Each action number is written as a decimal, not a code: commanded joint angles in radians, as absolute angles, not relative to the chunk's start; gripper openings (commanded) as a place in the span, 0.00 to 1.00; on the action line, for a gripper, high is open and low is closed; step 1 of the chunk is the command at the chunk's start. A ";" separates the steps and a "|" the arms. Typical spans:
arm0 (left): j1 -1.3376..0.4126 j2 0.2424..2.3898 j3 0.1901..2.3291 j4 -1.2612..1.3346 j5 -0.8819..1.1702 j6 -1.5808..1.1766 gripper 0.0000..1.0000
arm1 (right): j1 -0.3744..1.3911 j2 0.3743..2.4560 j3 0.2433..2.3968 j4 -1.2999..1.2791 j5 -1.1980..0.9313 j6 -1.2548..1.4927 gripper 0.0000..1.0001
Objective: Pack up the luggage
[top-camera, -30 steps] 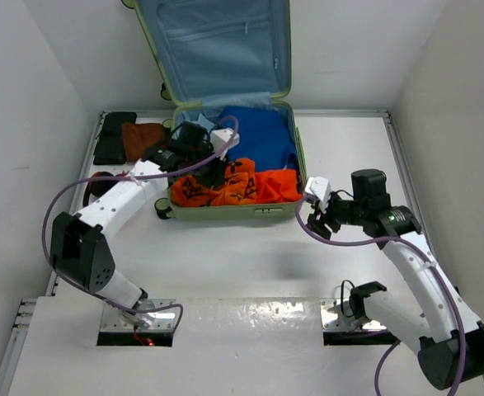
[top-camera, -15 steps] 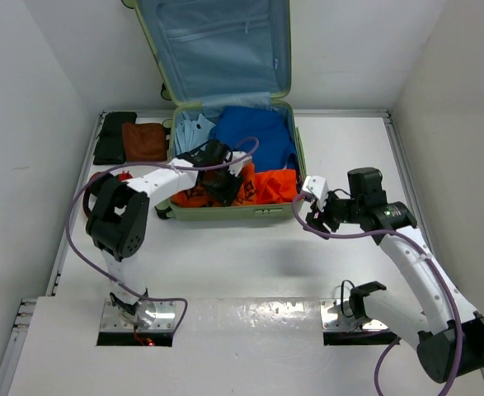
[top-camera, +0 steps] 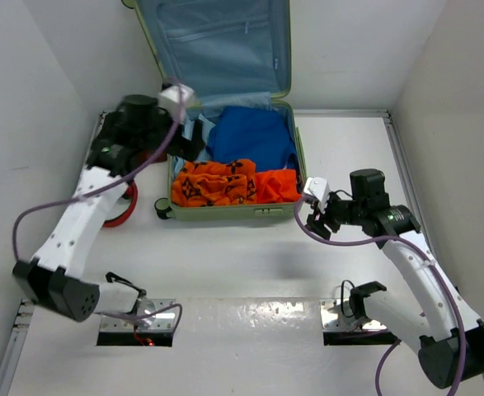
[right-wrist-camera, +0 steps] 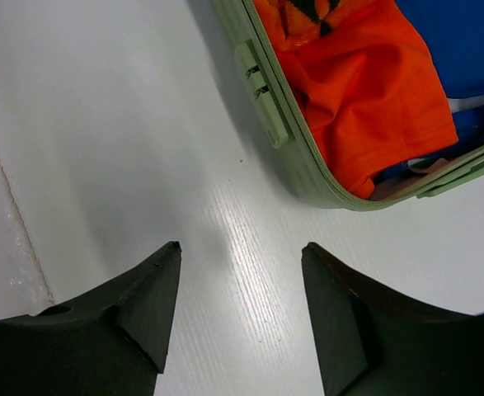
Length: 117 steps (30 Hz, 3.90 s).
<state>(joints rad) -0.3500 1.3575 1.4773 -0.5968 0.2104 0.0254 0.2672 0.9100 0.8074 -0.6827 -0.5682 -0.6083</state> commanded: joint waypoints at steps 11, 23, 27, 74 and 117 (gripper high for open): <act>0.167 1.259 1.195 -0.738 0.054 0.100 1.00 | 0.275 0.936 0.805 -0.627 -0.604 -0.617 0.60; 0.328 1.488 1.066 -0.646 0.163 0.412 1.00 | 0.273 0.968 0.805 -0.612 -0.600 -0.617 0.60; 0.328 1.526 1.017 -0.574 0.153 0.462 1.00 | 0.273 0.976 0.802 -0.615 -0.598 -0.621 0.60; -0.429 1.959 2.147 -0.742 0.218 0.569 0.00 | -0.179 1.143 0.908 -0.385 -0.755 -0.009 0.60; -0.557 1.671 2.010 -0.584 -0.056 0.302 1.00 | -0.166 1.091 0.870 -0.445 -0.812 -0.052 0.61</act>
